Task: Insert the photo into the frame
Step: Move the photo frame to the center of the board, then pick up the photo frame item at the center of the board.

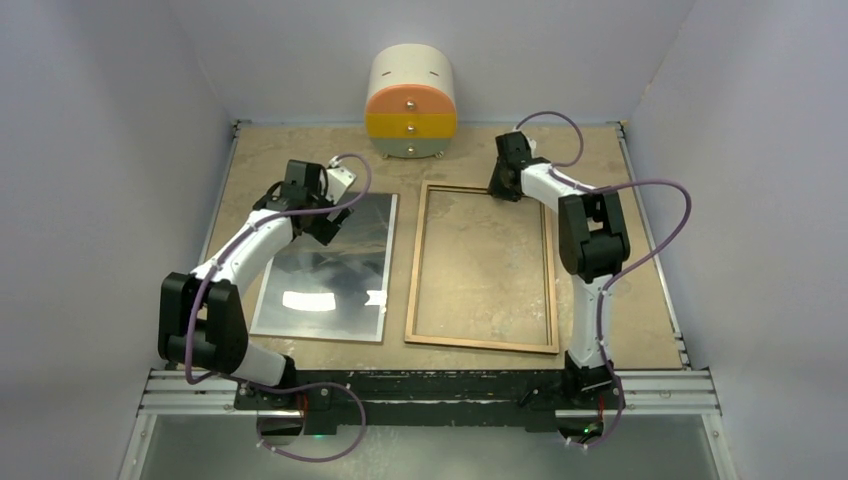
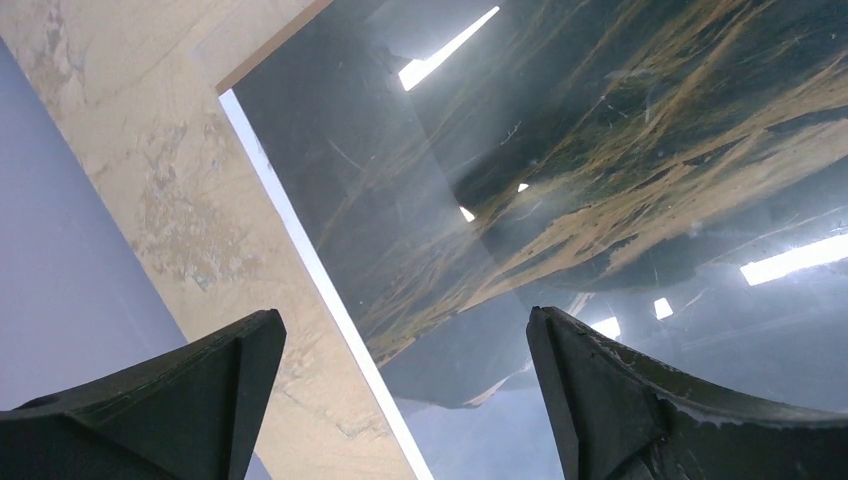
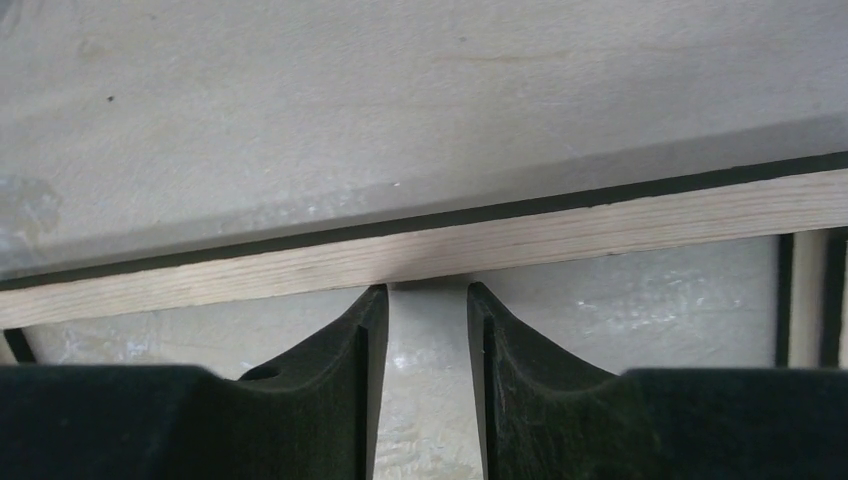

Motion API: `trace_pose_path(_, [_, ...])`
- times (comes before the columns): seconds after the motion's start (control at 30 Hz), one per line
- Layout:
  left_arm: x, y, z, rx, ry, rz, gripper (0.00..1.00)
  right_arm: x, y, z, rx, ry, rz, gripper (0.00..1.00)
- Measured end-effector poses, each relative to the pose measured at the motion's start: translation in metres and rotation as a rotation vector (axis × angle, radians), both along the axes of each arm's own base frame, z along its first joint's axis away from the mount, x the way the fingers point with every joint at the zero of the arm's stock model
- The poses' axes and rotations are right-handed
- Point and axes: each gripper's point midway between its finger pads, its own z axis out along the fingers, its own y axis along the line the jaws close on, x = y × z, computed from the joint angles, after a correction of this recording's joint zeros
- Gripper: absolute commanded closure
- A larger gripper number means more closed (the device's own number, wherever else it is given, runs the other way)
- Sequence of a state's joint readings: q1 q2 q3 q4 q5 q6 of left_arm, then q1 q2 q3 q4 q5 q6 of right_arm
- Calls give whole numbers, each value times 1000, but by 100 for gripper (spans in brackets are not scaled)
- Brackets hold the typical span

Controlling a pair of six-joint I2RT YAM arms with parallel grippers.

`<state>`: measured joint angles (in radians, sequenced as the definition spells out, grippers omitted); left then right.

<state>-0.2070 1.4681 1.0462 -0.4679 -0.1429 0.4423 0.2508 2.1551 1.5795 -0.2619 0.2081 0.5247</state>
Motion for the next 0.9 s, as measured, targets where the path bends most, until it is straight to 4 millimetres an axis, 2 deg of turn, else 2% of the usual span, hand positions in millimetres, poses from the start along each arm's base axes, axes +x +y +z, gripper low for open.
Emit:
trace_pose_path(0.1, [0,5,1,3,2,8,0,-2,9,1,1,-16,25,37])
trace_pose_path(0.17, [2,10,3,5,-3,16,0,-11,16,4,9,-16,45,21])
trace_pose_path(0.23, [4,17,5,3,-8,32,0,-26,24,9,13,-9,69,15])
trace_pose_path(0.33, [7,32,6,1,-8,63,0,-56,48,30,21,-28,134,13])
trace_pose_path(0.43, [13,52,4,-13,10,105,1,-76,90,67,82,-92,231,12])
trace_pose_path(0.5, [17,70,2,-30,29,135,3,-91,119,86,146,-123,296,12])
trace_pose_path(0.57, [18,96,-1,-41,40,186,4,-107,144,96,197,-134,350,12])
trace_pose_path(0.67, [10,135,-3,-32,48,258,7,-131,182,97,261,-119,426,12])
trace_pose_path(0.77, [1,169,-5,-7,58,320,12,-150,219,83,316,-71,480,14])
trace_pose_path(0.9, [-5,189,-16,38,75,347,13,-156,253,54,362,-5,506,16])
